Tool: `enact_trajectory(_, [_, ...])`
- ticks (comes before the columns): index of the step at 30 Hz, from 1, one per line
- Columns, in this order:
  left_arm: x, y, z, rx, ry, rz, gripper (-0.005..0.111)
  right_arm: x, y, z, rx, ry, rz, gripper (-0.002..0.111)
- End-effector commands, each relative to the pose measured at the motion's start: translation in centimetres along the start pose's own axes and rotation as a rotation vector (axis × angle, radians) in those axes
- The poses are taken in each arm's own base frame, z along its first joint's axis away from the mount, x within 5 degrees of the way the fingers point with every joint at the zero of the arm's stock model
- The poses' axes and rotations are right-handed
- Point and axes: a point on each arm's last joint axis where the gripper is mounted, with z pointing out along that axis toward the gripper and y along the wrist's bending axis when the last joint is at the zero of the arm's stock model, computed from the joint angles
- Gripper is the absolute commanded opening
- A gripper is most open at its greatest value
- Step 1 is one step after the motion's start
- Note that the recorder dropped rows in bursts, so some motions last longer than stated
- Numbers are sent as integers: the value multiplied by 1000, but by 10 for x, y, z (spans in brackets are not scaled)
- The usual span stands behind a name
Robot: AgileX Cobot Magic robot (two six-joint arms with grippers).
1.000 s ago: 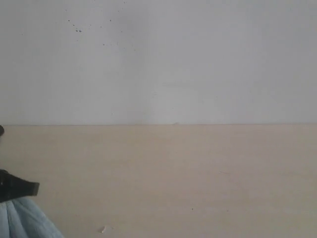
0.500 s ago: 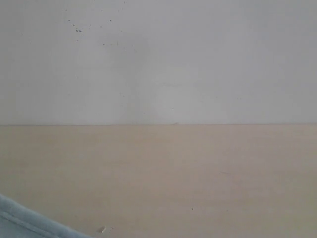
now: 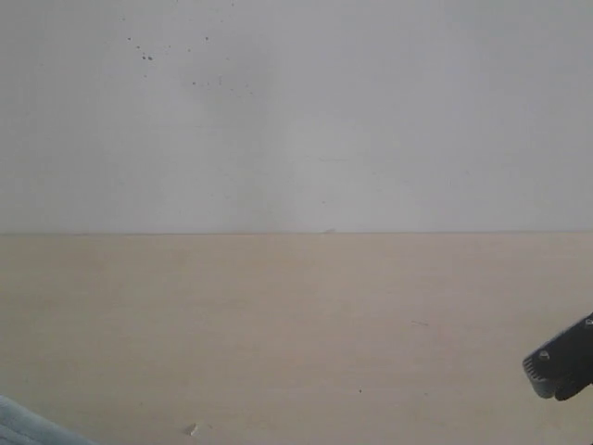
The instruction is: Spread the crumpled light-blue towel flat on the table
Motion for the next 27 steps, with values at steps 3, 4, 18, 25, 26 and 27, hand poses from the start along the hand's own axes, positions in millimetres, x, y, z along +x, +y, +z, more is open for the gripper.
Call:
enact_trajectory(3, [-1, -2, 0, 24, -21, -8, 4, 0, -8, 30, -83, 69, 115, 51])
enact_trajectory(4, [-1, -2, 0, 24, -21, -8, 4, 0, -6, 34, -88, 89, 110, 51])
enact_trajectory(18, [-1, -2, 0, 21, -20, -6, 4, 29, 9, 29, -202, 263, 167, 51])
enact_trajectory(25, [-1, -2, 0, 21, -20, -6, 4, 38, 14, 24, -250, 291, 187, 51])
enact_trajectory(26, [-1, -2, 0, 21, -20, -6, 4, 40, 16, 24, -259, 298, 187, 51])
enact_trajectory(27, [-1, -2, 0, 21, -20, -6, 4, 40, 17, 24, -272, 300, 179, 51])
